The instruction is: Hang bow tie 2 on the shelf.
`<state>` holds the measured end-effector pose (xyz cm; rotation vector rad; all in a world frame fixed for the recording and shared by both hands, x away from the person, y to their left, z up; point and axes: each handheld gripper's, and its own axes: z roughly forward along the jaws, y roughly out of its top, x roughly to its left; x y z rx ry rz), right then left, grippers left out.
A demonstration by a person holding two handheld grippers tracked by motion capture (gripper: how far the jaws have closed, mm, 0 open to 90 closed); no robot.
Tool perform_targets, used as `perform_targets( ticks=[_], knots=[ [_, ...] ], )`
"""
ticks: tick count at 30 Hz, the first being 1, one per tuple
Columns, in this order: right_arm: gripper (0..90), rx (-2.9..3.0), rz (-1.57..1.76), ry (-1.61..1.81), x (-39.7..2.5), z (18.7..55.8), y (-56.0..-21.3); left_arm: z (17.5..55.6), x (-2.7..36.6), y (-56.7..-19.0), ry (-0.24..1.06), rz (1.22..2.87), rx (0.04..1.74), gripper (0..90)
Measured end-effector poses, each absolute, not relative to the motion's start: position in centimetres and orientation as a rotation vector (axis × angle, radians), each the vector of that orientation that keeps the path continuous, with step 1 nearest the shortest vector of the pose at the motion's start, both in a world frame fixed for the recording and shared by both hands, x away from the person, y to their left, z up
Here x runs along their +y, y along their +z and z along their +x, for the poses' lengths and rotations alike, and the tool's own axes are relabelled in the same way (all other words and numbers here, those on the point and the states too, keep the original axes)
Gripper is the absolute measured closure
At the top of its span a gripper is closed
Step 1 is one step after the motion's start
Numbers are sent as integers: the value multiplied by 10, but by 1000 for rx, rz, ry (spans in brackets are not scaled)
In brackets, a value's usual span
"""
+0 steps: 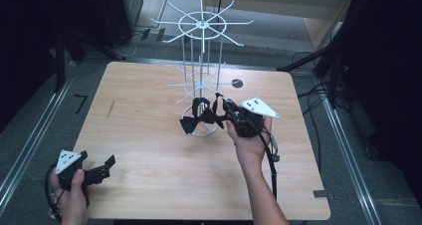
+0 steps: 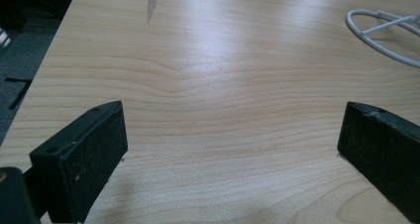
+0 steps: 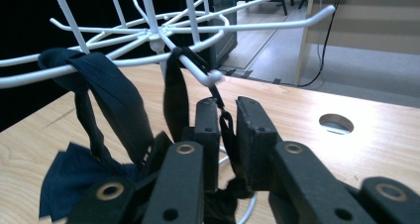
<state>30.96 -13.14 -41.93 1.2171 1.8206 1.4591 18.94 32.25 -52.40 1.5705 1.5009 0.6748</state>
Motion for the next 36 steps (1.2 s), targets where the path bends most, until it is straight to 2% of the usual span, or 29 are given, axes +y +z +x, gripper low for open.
perform_targets(
  ticks=[4, 9, 22, 29, 36],
  knots=[
    [708, 1838, 1220, 1479, -134, 309, -422, 189, 323, -524, 676, 1569, 1501, 0],
    [514, 1827, 1227, 1499, -142, 304, -425, 189, 322, -524, 678, 1569, 1501, 0],
    [130, 1794, 1280, 1453, -176, 283, -441, 189, 322, -524, 679, 1571, 1496, 0],
    [11, 1814, 1308, 1433, -192, 276, -449, 189, 322, -524, 681, 1583, 1498, 0],
    [0, 1832, 1304, 1425, -208, 268, -460, 189, 321, -524, 688, 1583, 1500, 0]
  ],
)
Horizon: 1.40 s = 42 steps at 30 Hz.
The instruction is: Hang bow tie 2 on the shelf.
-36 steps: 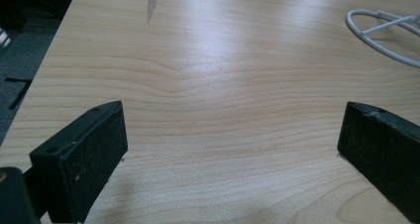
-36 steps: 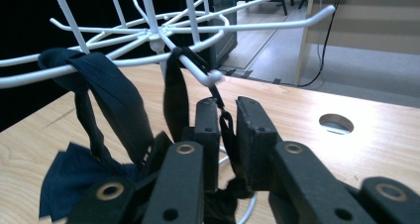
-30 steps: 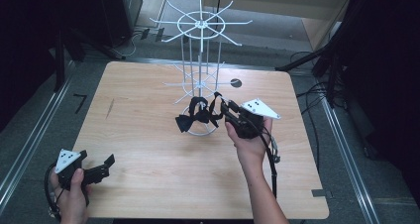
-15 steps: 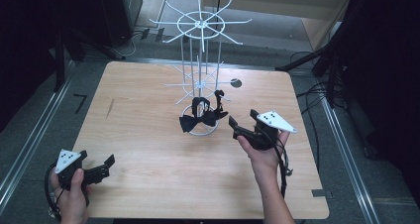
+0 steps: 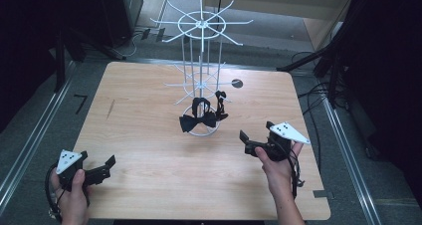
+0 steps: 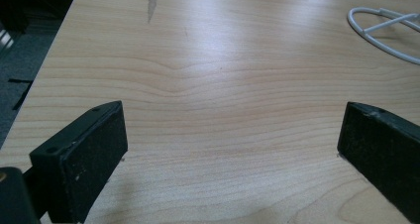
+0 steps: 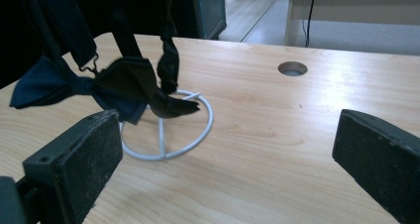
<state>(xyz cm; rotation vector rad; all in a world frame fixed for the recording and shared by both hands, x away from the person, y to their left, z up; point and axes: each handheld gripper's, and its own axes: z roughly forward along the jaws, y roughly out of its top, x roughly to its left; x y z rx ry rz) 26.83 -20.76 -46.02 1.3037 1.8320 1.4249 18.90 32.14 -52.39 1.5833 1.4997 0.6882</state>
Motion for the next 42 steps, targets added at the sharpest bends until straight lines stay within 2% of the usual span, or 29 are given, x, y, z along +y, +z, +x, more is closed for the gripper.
perform_targets(
  ticks=[42],
  knots=[
    [0, 1749, 1506, 1368, -304, 227, -532, 187, 319, -524, 697, 1577, 1491, 0]
  ],
)
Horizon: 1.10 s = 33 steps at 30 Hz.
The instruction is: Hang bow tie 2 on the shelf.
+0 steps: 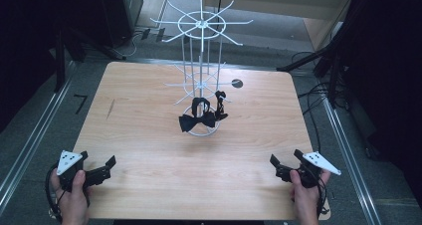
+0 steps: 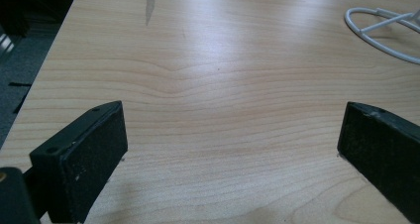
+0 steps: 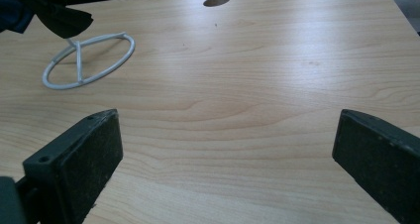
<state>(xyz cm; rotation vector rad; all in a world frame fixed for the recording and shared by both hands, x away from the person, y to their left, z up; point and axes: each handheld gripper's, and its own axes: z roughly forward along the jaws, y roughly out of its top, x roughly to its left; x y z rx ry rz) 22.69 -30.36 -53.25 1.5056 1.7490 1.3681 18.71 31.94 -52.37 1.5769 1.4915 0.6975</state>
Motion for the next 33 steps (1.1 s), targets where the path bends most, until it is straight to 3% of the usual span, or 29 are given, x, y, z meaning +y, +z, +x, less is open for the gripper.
perform_targets(
  ticks=[33],
  knots=[
    [0, 1613, 1654, 1251, -413, 168, -554, 187, 319, -523, 719, 1586, 1494, 0]
  ],
)
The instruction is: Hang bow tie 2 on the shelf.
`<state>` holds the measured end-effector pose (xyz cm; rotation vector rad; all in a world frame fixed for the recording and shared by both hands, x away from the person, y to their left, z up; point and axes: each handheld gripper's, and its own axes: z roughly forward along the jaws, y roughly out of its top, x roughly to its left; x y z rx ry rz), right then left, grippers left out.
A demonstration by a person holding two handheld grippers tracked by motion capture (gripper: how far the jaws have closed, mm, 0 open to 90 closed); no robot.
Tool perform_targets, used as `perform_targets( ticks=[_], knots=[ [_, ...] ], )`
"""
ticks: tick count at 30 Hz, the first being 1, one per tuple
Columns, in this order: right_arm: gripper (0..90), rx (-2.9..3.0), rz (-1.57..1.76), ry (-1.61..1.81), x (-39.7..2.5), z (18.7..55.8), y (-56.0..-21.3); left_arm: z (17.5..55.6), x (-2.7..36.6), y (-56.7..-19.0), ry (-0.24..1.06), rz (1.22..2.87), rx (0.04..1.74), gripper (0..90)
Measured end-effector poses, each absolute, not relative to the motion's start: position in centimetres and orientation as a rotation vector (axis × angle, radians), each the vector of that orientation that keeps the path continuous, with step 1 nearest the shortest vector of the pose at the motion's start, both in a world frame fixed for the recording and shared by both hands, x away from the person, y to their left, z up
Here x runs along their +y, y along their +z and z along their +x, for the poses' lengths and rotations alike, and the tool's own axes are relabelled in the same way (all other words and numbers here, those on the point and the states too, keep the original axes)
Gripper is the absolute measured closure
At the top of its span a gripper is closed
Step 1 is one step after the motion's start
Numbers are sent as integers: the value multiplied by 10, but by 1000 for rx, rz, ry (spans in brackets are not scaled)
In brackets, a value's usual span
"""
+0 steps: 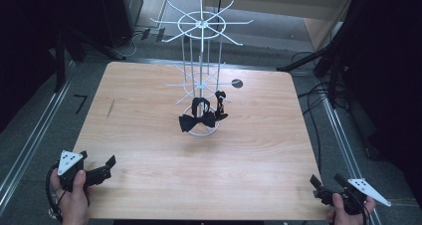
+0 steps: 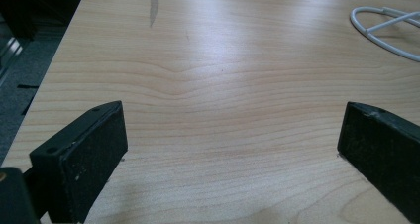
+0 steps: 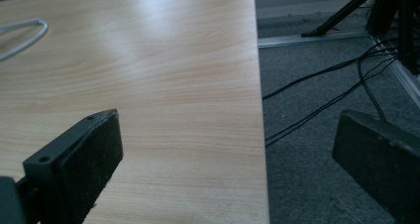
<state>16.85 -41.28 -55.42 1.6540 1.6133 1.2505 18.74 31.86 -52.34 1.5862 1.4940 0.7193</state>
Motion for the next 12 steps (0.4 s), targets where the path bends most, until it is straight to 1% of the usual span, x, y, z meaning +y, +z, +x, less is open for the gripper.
perform_targets(
  ticks=[12],
  knots=[
    [0, 1620, 1657, 1237, -412, 167, -552, 188, 319, -523, 713, 1590, 1496, 0]
  ],
)
